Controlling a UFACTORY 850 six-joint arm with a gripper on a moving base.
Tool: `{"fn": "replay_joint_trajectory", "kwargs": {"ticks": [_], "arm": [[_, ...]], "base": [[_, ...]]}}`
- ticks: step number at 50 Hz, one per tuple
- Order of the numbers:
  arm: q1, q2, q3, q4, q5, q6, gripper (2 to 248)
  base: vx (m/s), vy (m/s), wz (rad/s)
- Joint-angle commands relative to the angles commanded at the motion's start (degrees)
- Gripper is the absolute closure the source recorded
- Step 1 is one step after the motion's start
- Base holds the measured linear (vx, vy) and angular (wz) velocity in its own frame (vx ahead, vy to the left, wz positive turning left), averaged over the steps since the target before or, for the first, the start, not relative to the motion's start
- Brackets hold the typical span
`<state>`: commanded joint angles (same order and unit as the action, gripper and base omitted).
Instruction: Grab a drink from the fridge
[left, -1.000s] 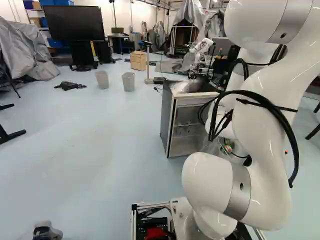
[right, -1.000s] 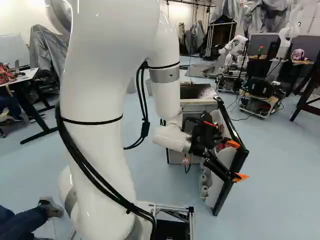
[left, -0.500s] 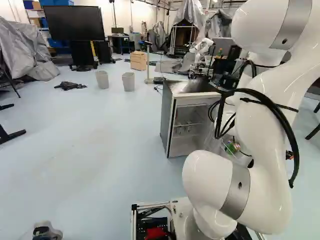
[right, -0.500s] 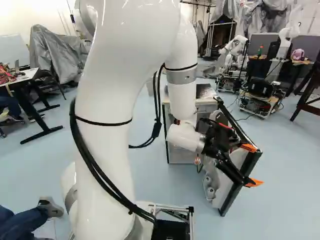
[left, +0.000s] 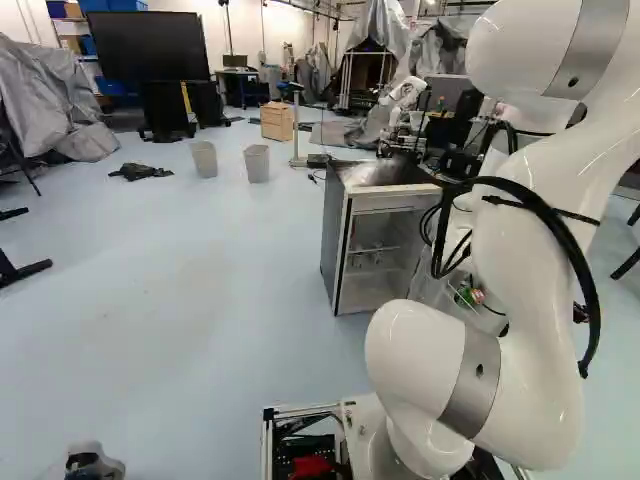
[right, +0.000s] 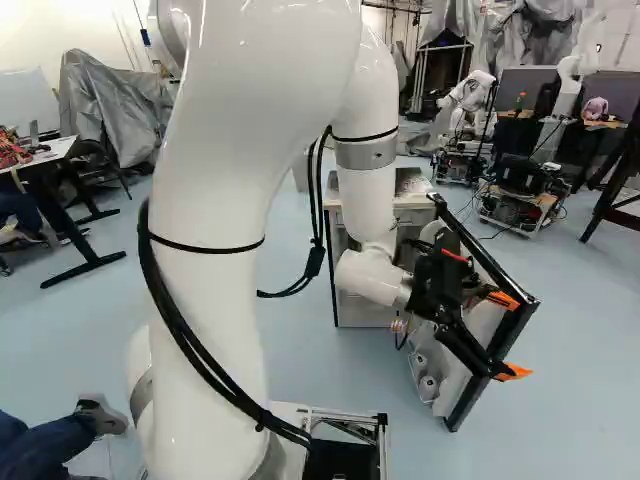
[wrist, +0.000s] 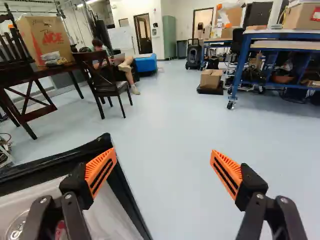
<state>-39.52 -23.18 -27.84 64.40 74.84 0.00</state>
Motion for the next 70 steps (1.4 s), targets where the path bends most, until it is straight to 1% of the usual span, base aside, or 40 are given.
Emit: {"fn": "replay_joint_trajectory", "kwargs": {"ticks": [7,25,34,44,53,62,70], "arm": [[0.5,1.7,2.6,-3.4,-0.1,0.0,3],[2.3,6.5,9.3,-14.0,-0.7,0.0,3],[3.6,8.8,12.4,-19.4,-1.2,0.0,3],[5.6,11.1,15.2,-25.4,-1.7,0.0,3],[7.9,12.6,17.1,-30.9,-2.2,0.0,3],[10.3,13.2,17.8,-36.3,-2.7,0.0,3],[11.4,13.0,17.6,-41.1,-3.2,0.0,3]], "base": [[0.000,0.000,0.000],[0.000,0.000,0.000],[0.000,0.000,0.000],[0.000,0.000,0.000],[0.000,0.000,0.000],[0.000,0.000,0.000],[0.000,0.000,0.000]]}}
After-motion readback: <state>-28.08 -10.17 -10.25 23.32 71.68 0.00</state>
